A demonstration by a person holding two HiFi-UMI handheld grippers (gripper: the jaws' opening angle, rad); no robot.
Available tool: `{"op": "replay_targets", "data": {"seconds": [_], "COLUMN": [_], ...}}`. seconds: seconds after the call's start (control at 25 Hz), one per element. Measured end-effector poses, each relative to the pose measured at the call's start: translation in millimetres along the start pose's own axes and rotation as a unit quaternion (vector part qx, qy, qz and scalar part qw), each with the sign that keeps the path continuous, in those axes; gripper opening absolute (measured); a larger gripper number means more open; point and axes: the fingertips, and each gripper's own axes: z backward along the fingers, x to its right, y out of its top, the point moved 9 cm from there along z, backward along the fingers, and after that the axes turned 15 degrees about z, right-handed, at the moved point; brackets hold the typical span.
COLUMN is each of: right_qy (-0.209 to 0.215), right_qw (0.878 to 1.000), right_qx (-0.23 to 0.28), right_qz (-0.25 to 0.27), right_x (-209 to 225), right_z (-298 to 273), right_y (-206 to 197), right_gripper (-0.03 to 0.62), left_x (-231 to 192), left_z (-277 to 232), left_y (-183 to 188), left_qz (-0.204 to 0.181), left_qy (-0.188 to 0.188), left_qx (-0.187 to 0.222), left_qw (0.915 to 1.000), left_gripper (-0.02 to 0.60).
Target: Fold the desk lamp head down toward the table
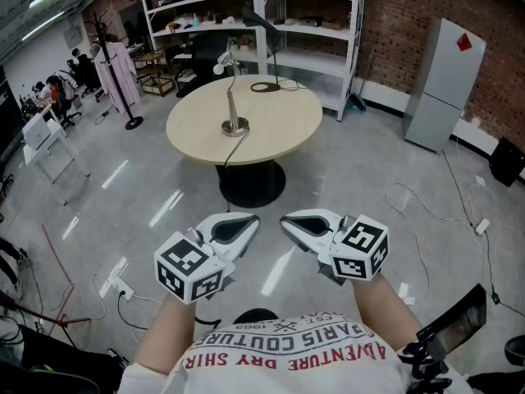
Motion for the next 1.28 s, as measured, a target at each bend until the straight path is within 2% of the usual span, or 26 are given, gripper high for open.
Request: {"op": "replay_targets", "data": {"seconds": [0.68,0.92,1.08,1.28], "right_qy": [0.016,0.036,0.037,0.038], "right_qw": [1.0,0.999,0.999,0.999], "right_qx": [0.008,0.015,0.016,-0.006], "right_qz": [-0.005,-0.001,-0.005,-0.004], "right_x": [-10,-13,1,28], "right_z": [-9,-24,-39,-73], "right_y": [-3,-7,-11,-25], "right_gripper": [-0.002,-0.002,-0.002,-0.002], "left_x": [-5,-15,-33,-80], "left_z": [11,14,7,-9], "left_y": [-8,-13,-15,-15], "left_qz": [0.015,0.015,0.015,0.024], "left_qy": [0.007,0.01,0.009,0.001], "left_qx": [0.007,0.006,0.001,-0.004], "left_qw": [0.9998,0.9998,0.9998,0.9997], "left_gripper": [0.002,0.002,0.002,0.002]}}
